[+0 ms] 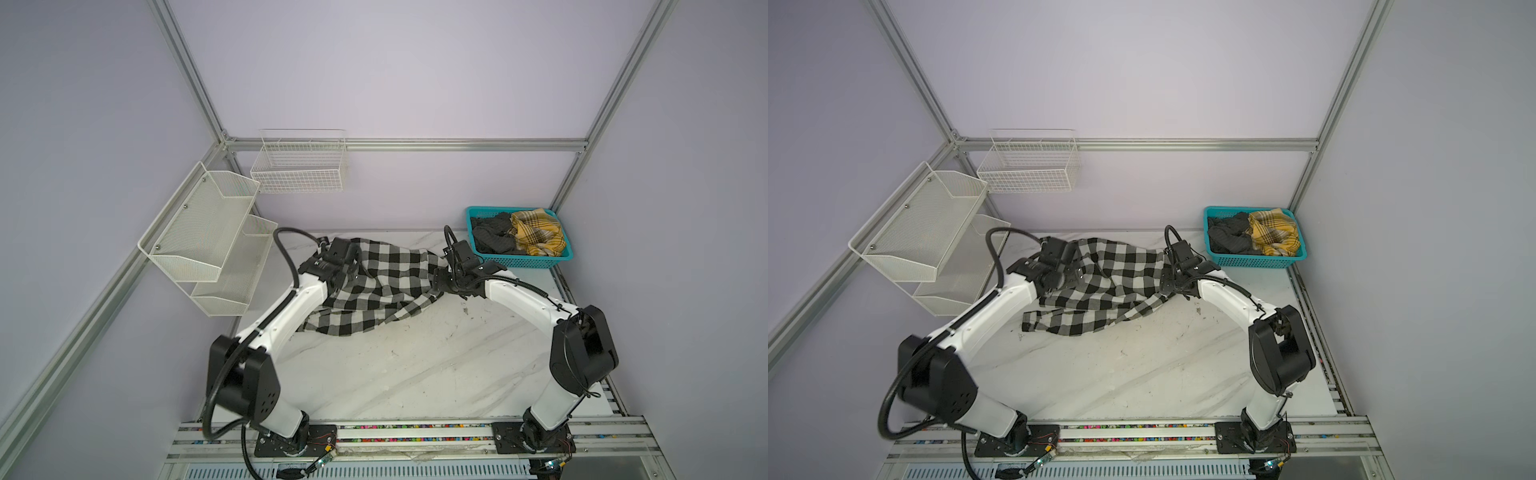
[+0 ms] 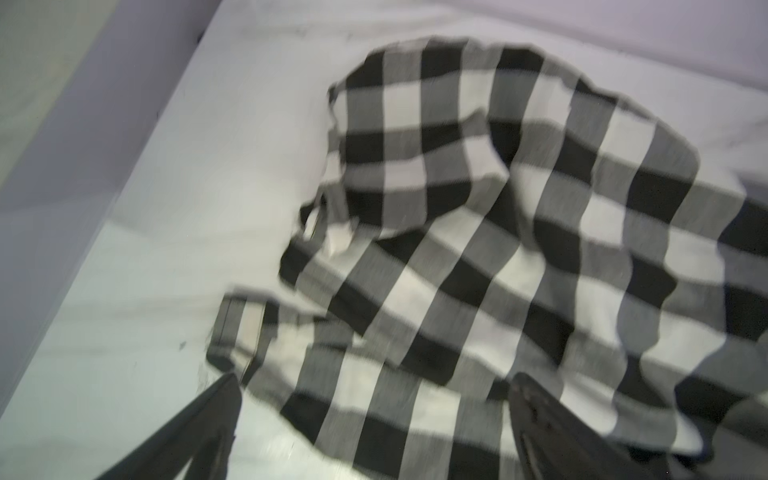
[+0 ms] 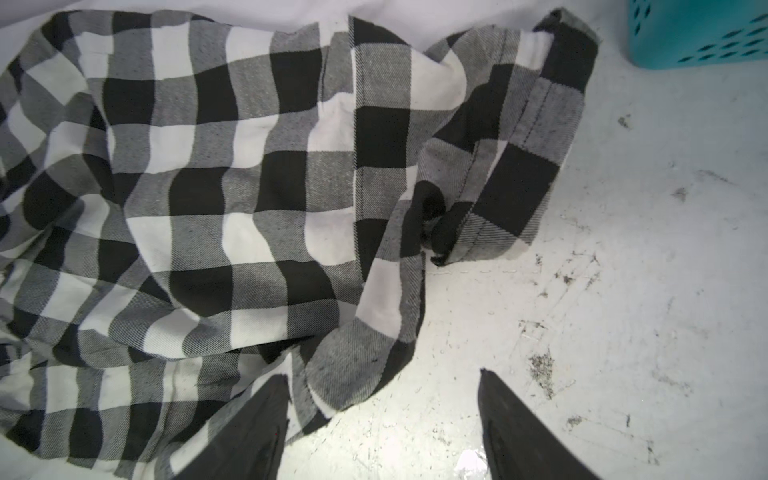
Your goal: Fold and stack the long sleeve shirts
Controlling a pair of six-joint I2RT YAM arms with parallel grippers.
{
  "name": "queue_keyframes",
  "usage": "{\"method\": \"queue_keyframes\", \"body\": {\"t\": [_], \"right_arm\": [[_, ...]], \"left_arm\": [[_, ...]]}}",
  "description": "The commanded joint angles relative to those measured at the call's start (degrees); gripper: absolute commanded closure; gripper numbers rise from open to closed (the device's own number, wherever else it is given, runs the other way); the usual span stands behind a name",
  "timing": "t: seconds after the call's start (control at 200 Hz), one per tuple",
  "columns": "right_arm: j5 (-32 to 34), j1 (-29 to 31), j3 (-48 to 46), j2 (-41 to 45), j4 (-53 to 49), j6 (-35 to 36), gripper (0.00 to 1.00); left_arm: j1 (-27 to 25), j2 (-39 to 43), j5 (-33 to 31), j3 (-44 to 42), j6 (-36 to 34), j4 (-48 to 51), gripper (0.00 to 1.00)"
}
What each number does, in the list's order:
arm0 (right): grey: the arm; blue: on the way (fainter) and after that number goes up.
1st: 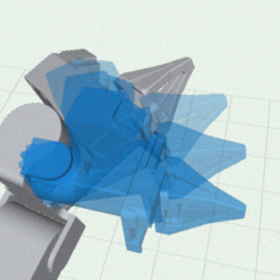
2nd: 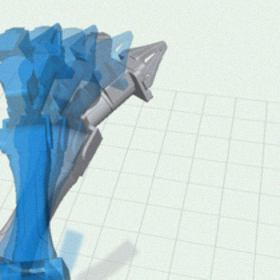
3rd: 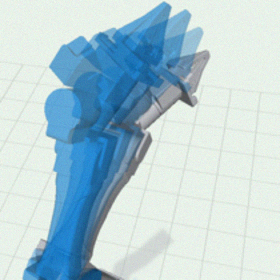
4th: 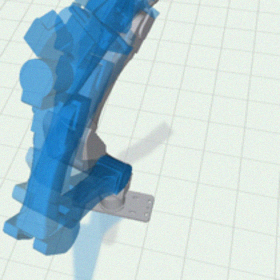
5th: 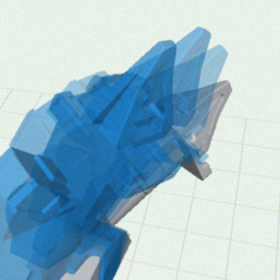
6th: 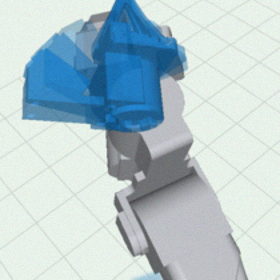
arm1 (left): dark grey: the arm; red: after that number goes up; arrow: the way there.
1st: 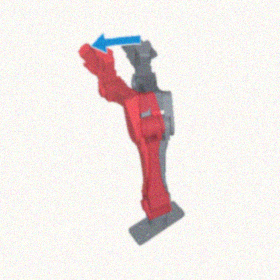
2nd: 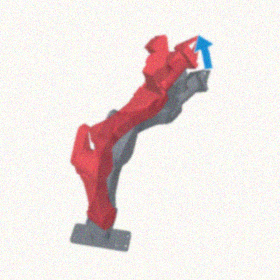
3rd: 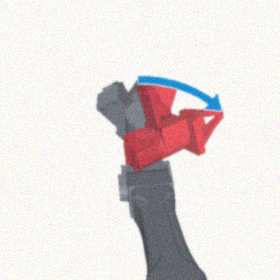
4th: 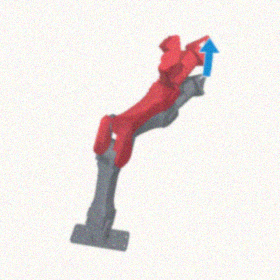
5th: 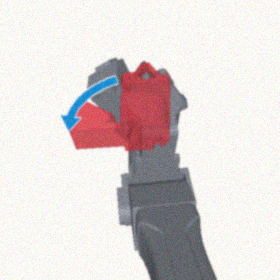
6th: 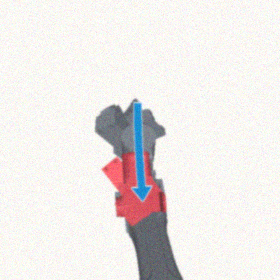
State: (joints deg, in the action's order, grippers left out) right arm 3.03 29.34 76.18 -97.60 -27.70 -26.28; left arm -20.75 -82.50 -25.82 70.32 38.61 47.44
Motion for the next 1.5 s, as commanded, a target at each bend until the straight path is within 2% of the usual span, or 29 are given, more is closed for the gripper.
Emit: {"method": "queue_keyframes", "body": {"t": [0.0, 0.08, 0.165, 0.285, 0.44, 0.515, 0.635, 0.77, 0.89, 0.975, 1.06, 1.235, 1.315, 1.445, 1.495], "right_arm": [[-0.78, 0.19, -2.77, 1.24, 0.48, 0.31, 0.26], [-2.87, 0.24, -2.66, 0.00, 0.55, 0.21, 0.26], [-2.94, 0.29, -2.97, -0.05, 1.07, 0.43, 0.27], [-2.81, 0.24, -3.73, -0.26, 2.44, 0.18, 0.27], [-1.94, 0.19, -0.55, -1.81, 0.37, -0.56, 0.27], [0.29, 0.25, -0.12, -1.14, -0.10, -1.80, 0.24], [7.72, 0.25, 1.70, 0.33, -1.84, -3.65, 0.18], [13.38, 0.12, -0.09, 3.10, -0.03, -2.81, 0.18], [10.09, -0.72, 1.72, 1.45, -0.82, -1.69, 0.19], [6.99, -1.69, 3.72, -1.00, -1.08, -0.09, 0.22], [4.01, -3.84, 4.34, -3.35, 0.28, 0.87, 0.23], [-4.05, -9.79, 4.91, -8.40, 3.69, 2.20, 0.27], [-9.63, -10.66, 6.32, -11.14, 4.76, 4.37, 0.34], [-11.51, -10.63, 7.84, -14.14, 5.85, 6.37, 0.39], [-11.85, -10.64, 8.01, -14.70, 5.99, 6.34, 0.48]], "left_arm": [[0.18, 8.04, 4.69, -14.17, 7.53, 0.86, 0.01], [1.41, 11.02, 6.75, -19.81, 11.00, 0.58, 0.00], [2.57, 10.36, 8.84, -21.32, 11.81, -1.41, 0.00], [3.62, 5.43, 8.17, -19.00, 14.23, -0.90, 0.00], [4.36, -2.07, 9.87, -17.84, 14.76, -4.25, 0.06], [4.56, -5.14, 10.16, -17.24, 16.01, -3.77, 0.08], [4.83, -7.72, 9.88, -17.68, 17.20, -4.67, 0.09], [5.76, -10.75, 9.39, -16.37, 16.07, -5.85, 0.14], [6.68, -12.39, 7.60, -15.39, 14.65, -7.89, 0.29], [7.54, -12.84, 8.45, -15.11, 13.33, -9.82, 0.69], [7.57, -11.96, 10.10, -13.46, 11.94, -9.02, 1.00], [7.19, 0.63, 11.69, -10.97, 11.75, -2.81, 1.00], [6.39, 7.79, 11.42, -7.13, 11.08, 1.03, 1.00], [3.63, 14.10, 8.70, -0.97, 8.84, 2.02, 1.00], [3.08, 14.28, 7.38, 1.60, 9.08, 3.68, 1.00]]}}
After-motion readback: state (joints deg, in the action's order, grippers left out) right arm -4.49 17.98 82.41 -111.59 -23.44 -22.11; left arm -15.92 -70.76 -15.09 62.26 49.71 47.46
